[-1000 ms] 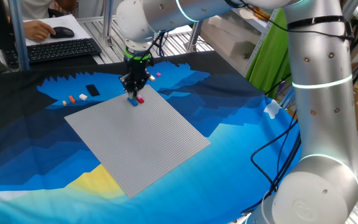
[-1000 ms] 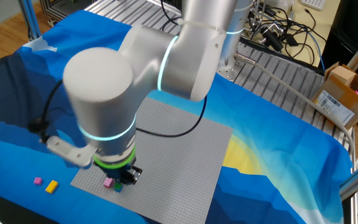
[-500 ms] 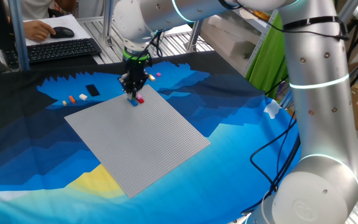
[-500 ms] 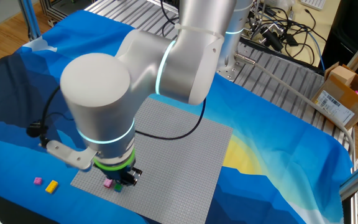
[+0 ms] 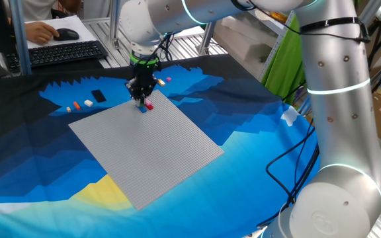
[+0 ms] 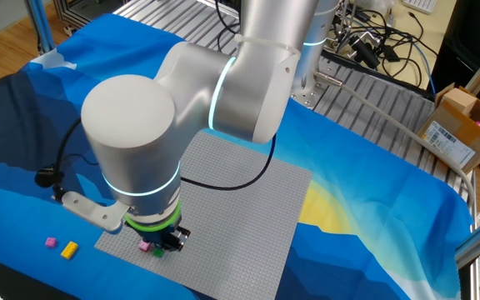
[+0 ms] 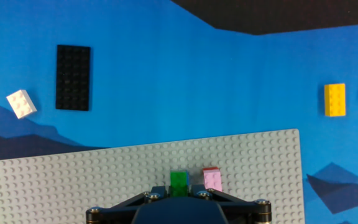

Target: Stack small Lego blocks randomly, one at a time

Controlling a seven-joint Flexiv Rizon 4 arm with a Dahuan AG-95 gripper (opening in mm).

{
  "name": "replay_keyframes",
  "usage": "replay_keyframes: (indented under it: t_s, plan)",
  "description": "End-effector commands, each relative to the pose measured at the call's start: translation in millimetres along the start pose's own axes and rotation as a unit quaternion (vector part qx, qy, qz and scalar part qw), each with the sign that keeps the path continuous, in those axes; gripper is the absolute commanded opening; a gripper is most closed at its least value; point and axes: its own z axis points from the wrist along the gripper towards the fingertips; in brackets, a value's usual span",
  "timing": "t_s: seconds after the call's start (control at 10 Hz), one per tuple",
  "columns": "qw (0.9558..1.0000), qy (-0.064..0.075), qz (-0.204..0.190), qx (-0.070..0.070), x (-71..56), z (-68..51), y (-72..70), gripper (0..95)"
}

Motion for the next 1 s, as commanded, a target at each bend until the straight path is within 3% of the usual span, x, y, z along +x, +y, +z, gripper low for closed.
replay_keyframes:
  t_s: [0.1, 1.0]
  plan:
    - [1.0000, -0.003, 0.000, 0.001, 2.6, 0.0, -0.1, 0.0]
    - [1.0000, -0.005, -0.001, 0.004, 5.0, 1.9, -0.5, 0.0]
